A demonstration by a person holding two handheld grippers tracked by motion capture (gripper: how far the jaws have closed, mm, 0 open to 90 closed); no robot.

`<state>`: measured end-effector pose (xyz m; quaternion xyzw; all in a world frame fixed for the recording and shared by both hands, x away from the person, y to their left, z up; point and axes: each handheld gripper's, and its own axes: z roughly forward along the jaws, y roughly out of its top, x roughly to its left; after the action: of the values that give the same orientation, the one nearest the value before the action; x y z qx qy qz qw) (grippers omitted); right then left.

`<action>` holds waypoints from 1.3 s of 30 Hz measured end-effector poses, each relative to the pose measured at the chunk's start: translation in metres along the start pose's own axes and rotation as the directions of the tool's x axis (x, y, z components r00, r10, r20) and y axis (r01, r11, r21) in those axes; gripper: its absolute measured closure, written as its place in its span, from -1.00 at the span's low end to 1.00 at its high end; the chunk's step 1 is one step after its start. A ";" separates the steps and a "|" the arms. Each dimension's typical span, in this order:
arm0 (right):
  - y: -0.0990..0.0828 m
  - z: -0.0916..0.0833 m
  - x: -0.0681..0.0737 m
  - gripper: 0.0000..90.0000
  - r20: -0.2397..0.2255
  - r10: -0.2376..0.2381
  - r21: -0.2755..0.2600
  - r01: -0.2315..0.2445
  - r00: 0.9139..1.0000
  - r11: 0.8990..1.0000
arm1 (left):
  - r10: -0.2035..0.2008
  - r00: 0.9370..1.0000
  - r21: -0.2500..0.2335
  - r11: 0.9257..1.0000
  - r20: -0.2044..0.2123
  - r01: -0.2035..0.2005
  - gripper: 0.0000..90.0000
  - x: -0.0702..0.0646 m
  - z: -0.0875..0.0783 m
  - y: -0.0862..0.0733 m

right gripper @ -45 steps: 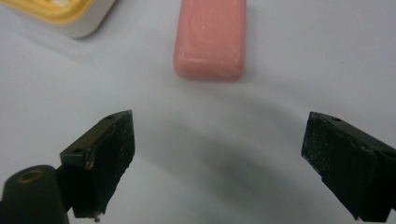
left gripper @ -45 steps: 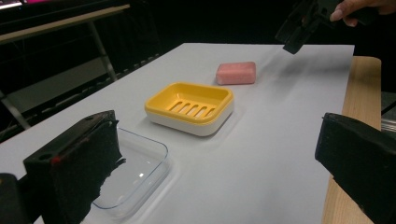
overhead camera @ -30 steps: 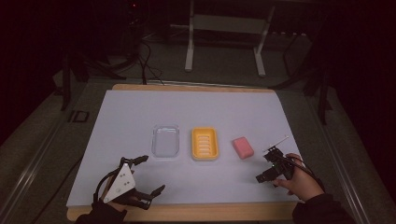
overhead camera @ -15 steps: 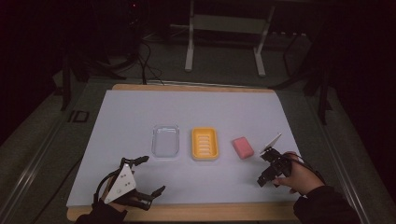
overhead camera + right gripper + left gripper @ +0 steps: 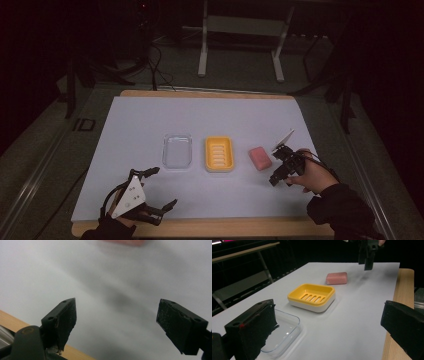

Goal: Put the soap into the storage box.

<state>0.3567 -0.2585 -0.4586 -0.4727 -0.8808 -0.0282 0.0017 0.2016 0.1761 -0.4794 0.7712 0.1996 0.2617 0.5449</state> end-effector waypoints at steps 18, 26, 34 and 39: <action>0.048 -0.014 0.002 -0.64 0.045 0.015 -0.075 -0.011 0.999 0.997 | 0.002 1.000 0.000 1.000 -0.001 -0.002 -0.99 0.000 0.000 0.000; 0.064 -0.007 0.001 -0.64 0.063 0.027 -0.095 -0.021 0.998 0.995 | 0.003 1.000 -0.001 1.000 -0.001 -0.003 -0.99 0.000 -0.001 0.000; 0.083 0.010 0.002 -0.60 0.077 0.090 -0.101 -0.082 0.993 0.992 | 0.003 1.000 -0.002 1.000 0.001 -0.003 -0.99 0.000 -0.001 0.000; 0.086 0.020 0.002 -0.50 0.094 0.137 -0.103 -0.127 0.986 0.987 | 0.003 1.000 -0.002 1.000 0.001 -0.003 -0.99 0.000 -0.001 0.000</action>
<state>0.4279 -0.2085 -0.4739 -0.5302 -0.8442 -0.0468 -0.0636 0.2009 0.1769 -0.4790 0.7711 0.1978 0.2622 0.5455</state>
